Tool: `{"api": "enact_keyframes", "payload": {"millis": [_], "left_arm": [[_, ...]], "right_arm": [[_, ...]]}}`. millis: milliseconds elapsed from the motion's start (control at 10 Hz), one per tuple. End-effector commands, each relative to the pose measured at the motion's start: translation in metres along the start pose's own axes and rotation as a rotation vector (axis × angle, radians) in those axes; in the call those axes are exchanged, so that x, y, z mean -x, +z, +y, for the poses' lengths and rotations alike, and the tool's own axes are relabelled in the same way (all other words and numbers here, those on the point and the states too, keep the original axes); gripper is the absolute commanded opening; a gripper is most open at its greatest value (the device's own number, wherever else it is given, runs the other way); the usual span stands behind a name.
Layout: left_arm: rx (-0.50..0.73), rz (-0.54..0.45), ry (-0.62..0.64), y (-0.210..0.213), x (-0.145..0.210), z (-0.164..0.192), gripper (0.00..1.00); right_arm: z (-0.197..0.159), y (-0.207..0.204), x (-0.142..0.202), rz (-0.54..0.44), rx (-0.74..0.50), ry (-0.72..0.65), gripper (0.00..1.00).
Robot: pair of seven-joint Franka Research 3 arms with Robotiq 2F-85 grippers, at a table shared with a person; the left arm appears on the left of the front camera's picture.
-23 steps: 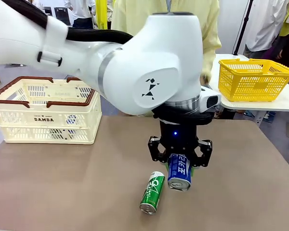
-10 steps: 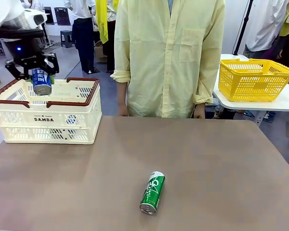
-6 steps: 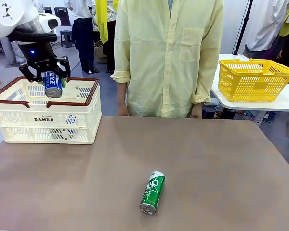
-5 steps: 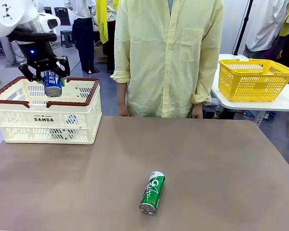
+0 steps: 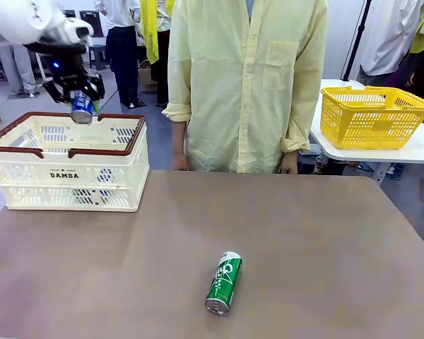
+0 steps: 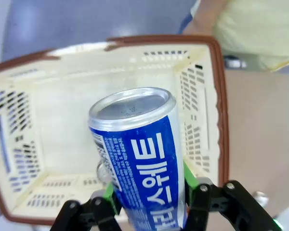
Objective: Place the drinks into the Shopping basket.
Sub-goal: Pick up one drink and place it into the Shopping basket.
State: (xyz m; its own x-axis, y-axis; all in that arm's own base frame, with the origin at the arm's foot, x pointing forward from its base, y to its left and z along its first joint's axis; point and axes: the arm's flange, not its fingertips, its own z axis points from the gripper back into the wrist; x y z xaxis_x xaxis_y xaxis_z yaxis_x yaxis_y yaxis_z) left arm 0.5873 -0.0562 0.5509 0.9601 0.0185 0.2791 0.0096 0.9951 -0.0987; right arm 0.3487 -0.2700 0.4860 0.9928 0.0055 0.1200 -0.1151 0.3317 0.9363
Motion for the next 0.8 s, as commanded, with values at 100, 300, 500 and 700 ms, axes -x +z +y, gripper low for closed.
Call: {"api": "enact_keyframes", "payload": {"millis": [100,300,500,700], "left_arm": [[0.023,0.100,-0.060,-0.033,-0.006,-0.007,0.00],[-0.005,0.158,-0.065,-0.059,0.006,-0.011,0.00],[-0.014,0.209,-0.073,-0.095,0.009,-0.016,0.00],[0.009,0.158,-0.076,-0.122,0.003,-0.022,0.00]], "right_arm": [[0.003,0.000,0.002,0.014,0.012,-0.010,1.00],[0.003,0.000,0.002,0.014,0.012,-0.010,1.00],[0.003,0.000,0.002,0.014,0.012,-0.010,1.00],[0.003,0.000,0.002,0.014,0.012,-0.010,1.00]]}}
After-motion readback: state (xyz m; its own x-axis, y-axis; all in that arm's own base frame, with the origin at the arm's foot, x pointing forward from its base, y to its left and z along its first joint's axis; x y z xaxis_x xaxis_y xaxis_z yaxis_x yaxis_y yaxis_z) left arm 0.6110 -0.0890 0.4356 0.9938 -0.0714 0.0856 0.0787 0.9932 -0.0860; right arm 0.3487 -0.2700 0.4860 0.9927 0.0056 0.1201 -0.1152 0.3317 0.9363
